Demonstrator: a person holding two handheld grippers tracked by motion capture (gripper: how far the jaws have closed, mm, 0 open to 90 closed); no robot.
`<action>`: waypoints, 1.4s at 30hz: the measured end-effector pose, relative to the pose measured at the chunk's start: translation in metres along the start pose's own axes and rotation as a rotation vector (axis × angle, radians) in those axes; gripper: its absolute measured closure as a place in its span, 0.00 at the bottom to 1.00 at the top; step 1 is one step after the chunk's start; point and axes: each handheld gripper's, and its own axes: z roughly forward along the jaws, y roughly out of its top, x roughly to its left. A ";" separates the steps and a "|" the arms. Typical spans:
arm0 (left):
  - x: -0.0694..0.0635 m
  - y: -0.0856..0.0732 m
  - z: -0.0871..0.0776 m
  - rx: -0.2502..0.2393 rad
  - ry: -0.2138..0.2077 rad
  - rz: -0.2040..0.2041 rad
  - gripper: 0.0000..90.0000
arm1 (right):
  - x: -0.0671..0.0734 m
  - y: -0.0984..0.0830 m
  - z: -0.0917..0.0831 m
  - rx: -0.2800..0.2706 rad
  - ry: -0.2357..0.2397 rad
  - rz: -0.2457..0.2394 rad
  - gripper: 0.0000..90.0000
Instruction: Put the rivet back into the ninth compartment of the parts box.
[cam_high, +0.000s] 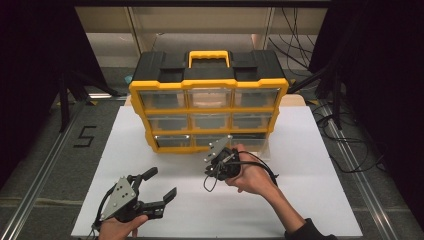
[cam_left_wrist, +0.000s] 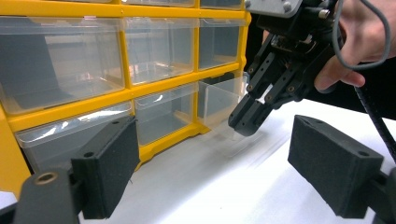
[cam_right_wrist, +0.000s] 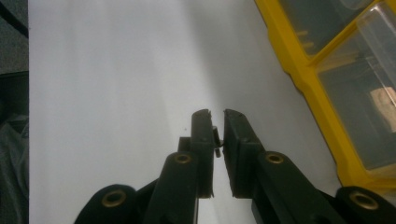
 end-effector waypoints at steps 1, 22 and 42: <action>0.000 0.000 0.000 0.000 0.000 0.001 0.18 | 0.000 0.000 -0.002 -0.002 -0.002 0.003 0.92; 0.000 0.000 0.000 0.002 0.003 0.001 0.18 | -0.010 0.000 -0.031 -0.067 -0.056 0.022 0.92; 0.000 0.000 0.000 -0.001 0.001 0.001 0.18 | -0.021 -0.006 -0.055 -0.116 -0.099 0.058 0.92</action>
